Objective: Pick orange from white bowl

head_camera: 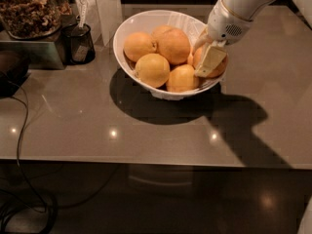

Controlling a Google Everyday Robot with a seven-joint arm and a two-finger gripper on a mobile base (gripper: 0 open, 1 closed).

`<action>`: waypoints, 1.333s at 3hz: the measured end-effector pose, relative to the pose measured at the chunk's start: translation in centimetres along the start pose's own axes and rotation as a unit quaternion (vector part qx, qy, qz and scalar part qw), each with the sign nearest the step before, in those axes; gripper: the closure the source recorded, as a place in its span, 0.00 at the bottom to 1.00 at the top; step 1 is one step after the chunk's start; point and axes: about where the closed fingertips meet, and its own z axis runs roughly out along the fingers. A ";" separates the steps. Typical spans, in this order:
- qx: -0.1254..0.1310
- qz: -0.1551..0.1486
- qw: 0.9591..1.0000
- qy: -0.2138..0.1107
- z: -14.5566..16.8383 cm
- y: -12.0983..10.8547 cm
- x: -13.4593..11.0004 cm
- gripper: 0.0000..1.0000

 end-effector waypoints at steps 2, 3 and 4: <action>0.017 -0.017 0.999 -0.037 -1.3 -0.1 -2.1 1.00; 0.035 -0.040 0.994 -0.094 -3.7 0.5 -3.5 1.00; 0.058 -0.045 0.985 -0.158 -6.3 2.0 -3.3 1.00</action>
Offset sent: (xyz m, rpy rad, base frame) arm -0.0072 0.0216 0.0469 0.1245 -0.0877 0.0649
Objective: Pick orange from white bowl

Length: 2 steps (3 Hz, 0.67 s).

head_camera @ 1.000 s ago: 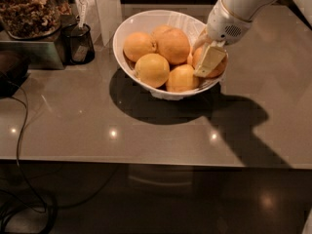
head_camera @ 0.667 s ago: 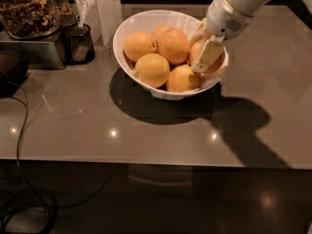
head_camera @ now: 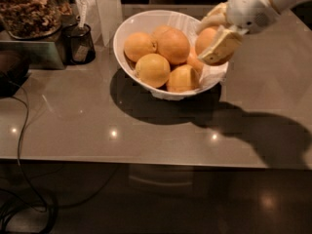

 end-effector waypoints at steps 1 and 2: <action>0.027 0.039 0.997 -0.053 -2.9 2.5 2.3 1.00; 0.027 0.039 0.997 -0.053 -2.9 2.5 2.3 1.00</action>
Offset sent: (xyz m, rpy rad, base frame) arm -0.0214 -0.0212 0.0001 0.1082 -0.0033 -0.0368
